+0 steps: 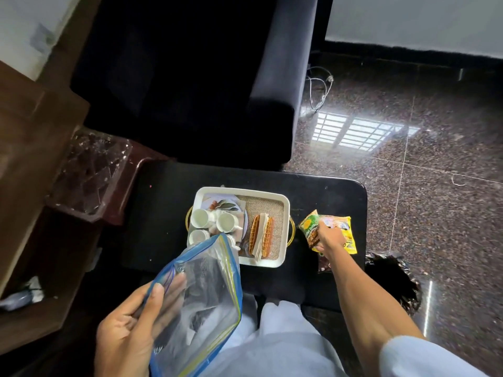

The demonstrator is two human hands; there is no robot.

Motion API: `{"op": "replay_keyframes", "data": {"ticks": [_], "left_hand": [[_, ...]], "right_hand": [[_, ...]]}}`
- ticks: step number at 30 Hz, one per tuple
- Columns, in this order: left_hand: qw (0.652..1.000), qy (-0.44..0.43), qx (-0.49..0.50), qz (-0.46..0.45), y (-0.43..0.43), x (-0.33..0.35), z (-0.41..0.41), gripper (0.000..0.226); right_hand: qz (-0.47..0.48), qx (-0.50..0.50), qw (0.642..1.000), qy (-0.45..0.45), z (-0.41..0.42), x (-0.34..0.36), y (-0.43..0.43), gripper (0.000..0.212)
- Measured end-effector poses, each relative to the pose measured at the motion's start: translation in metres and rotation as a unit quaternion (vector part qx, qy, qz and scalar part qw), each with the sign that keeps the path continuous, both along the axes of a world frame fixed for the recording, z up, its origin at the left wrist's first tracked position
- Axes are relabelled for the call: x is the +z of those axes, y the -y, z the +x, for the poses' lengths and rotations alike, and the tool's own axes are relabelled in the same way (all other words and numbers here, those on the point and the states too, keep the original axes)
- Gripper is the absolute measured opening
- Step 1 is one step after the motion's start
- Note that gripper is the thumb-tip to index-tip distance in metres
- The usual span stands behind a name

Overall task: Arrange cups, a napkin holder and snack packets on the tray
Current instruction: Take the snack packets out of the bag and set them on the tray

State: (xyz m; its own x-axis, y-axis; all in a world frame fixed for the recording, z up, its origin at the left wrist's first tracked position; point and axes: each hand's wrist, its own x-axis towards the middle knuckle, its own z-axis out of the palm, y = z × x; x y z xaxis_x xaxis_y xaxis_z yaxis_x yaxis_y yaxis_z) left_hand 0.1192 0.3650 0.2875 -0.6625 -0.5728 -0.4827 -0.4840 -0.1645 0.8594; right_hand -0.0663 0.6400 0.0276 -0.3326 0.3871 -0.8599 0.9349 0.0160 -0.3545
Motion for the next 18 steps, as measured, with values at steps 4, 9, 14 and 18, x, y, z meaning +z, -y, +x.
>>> {"op": "replay_keyframes", "data": {"ticks": [4,9,14,18], "left_hand": [[1.0,-0.015,-0.021,-0.005,-0.006,0.006,-0.012,0.026],[0.998,-0.024,-0.054,0.015,0.004,0.005,-0.026,0.027],[0.988,-0.028,-0.137,0.061,0.014,0.009,-0.045,0.027],[0.972,-0.036,-0.214,0.094,0.019,0.015,-0.061,0.023]], "right_hand": [[0.028,0.016,0.999,-0.003,0.014,0.005,-0.014,0.06],[0.133,0.173,0.964,-0.152,0.046,0.056,-0.017,0.032],[-0.035,0.327,0.862,-0.386,0.102,0.152,0.028,0.068],[-0.136,0.368,0.803,-0.449,0.131,0.2,0.091,0.115]]}}
